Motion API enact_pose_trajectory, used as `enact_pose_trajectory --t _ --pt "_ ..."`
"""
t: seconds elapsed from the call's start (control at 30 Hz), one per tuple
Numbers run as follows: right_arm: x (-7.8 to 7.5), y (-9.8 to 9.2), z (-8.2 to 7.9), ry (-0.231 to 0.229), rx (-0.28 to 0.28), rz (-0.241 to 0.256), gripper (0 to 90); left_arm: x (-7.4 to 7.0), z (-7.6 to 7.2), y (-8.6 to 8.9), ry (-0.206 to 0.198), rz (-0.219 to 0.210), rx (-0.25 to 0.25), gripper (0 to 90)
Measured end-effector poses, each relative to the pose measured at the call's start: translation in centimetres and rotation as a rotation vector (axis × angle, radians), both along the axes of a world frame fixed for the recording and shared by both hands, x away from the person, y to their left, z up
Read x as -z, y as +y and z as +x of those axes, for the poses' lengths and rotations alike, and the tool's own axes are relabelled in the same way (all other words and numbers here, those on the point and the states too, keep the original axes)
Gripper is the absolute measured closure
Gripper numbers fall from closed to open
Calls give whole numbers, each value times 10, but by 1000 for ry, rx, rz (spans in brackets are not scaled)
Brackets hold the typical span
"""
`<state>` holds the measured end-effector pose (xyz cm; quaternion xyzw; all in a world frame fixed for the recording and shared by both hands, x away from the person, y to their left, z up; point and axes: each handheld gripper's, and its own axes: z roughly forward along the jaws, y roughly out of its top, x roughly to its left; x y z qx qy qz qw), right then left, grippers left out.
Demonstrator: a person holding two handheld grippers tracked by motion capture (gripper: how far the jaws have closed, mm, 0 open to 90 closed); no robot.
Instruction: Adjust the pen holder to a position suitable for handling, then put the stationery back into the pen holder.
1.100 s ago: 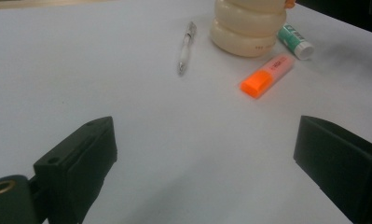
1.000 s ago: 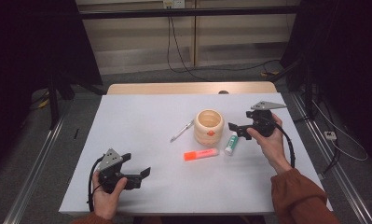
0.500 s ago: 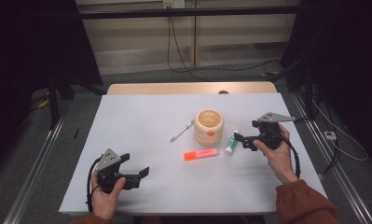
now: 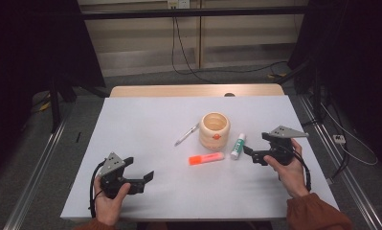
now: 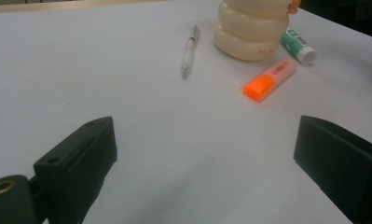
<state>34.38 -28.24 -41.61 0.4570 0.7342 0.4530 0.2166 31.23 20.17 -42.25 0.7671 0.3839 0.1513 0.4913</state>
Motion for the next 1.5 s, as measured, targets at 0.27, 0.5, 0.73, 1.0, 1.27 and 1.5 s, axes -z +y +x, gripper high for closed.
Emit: enact_pose_trajectory --t 0.27,0.5,0.73,1.0,1.27,1.5 --pt "7 -1 -25 -19 -8 -31 55 -2 0 -3 -5 -1 -3 57" --pt "12 -7 -39 -11 -15 -12 45 -8 7 -14 -25 27 33 56" --pt "16 -10 -48 -3 -19 4 48 -11 11 -26 -33 55 67 38" --pt "20 -13 -64 -16 -52 13 45 -17 24 -41 -42 83 81 47" --pt "19 -15 -67 -27 -63 24 46 -15 50 -58 -23 98 87 50" --pt "20 -14 -67 -27 -74 19 46 -15 72 -68 -16 100 76 52"
